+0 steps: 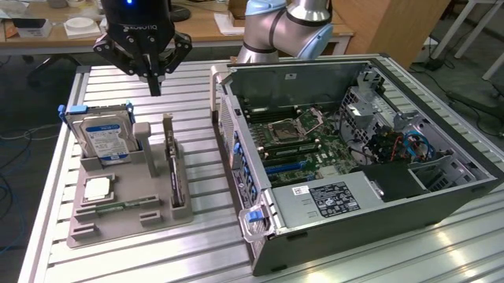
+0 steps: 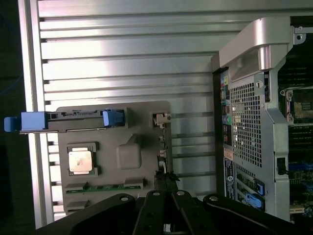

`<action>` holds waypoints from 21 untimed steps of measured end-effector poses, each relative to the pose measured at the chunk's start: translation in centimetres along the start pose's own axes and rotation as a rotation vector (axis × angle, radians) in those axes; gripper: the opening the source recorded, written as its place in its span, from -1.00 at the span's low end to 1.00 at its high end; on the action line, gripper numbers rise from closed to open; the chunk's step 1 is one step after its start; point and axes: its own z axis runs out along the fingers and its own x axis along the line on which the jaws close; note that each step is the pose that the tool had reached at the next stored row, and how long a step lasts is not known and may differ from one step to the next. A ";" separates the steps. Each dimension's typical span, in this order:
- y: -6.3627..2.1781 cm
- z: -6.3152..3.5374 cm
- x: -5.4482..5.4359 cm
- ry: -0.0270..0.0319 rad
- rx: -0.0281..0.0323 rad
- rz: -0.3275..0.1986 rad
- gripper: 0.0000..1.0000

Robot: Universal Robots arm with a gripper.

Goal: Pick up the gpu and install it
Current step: 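Pick up the gpu and move the gpu toward the slot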

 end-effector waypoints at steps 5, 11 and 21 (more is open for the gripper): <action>0.00 0.00 0.0 0.0000 0.0000 0.000 -0.77; 0.00 0.00 0.0 0.0000 0.0000 0.000 -0.30; -0.06 0.03 0.0 0.0027 -0.0014 -0.064 0.06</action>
